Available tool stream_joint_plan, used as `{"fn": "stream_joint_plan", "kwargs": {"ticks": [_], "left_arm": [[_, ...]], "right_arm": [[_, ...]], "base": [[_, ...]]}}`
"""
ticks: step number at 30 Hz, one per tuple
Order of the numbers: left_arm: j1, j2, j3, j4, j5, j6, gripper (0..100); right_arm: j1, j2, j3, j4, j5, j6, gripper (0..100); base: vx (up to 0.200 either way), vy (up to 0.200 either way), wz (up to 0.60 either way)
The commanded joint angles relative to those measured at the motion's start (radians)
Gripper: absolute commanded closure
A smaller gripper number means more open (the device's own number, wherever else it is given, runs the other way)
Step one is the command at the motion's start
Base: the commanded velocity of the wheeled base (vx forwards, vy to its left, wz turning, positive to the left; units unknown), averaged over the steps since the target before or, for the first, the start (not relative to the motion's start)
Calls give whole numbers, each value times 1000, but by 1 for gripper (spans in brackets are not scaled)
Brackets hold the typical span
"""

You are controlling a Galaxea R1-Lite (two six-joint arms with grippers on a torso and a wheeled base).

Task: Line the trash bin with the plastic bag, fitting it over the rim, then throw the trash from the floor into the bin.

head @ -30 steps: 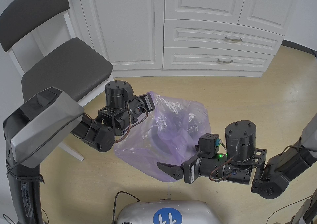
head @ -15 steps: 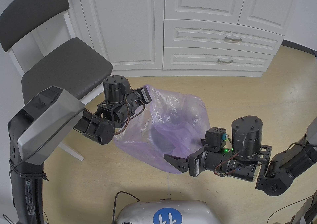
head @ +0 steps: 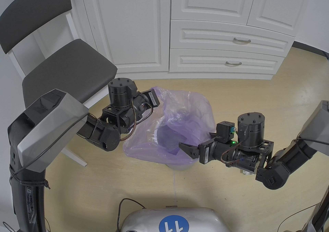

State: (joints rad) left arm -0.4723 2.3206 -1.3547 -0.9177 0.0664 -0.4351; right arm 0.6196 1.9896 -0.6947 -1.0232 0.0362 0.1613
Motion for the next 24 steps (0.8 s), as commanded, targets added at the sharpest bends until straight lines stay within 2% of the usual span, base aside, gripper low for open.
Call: {"fn": "stream_joint_plan", "kwargs": {"ticks": [1,2,3,6,10,12,15,17,20,21,22,23,24], "left_arm": [[-5,19,-12,-35,0,-1,100],[-5,19,-12,-35,0,-1,100],[-3,11,-23,-30,-2,-2,100],[-8,6,-17,-26,0,-2,100],[-19,6,11,-27,0,-2,100],[-34,14,100,-36,1,3,100],[-38,17,140,-38,3,6,100],[-29,28,152,-38,20,4,100],[-2,59,147,-38,47,6,100],[1,60,147,-38,49,6,100],[14,82,149,-41,53,7,100],[15,83,149,-43,53,7,100],[24,109,147,-67,53,7,100]], "right_arm": [[-61,190,-20,-216,41,9,0],[-61,190,-20,-216,41,9,0],[-73,207,-11,-288,56,7,0],[-81,190,4,-296,64,6,0],[-83,184,12,-261,67,0,0],[-90,189,-12,-147,67,1,0],[-103,183,-25,-113,68,3,0],[-133,138,-11,-109,157,26,0],[-190,84,29,-103,355,129,0],[-198,81,32,-104,373,138,0],[-247,81,43,-107,482,179,0],[-251,81,44,-107,492,181,0],[-304,89,55,-110,574,185,0]], "base": [[0,0,0],[0,0,0],[0,0,0],[0,0,0],[0,0,0],[0,0,0],[0,0,0],[0,0,0],[0,0,0],[0,0,0],[0,0,0],[0,0,0],[0,0,0]]}}
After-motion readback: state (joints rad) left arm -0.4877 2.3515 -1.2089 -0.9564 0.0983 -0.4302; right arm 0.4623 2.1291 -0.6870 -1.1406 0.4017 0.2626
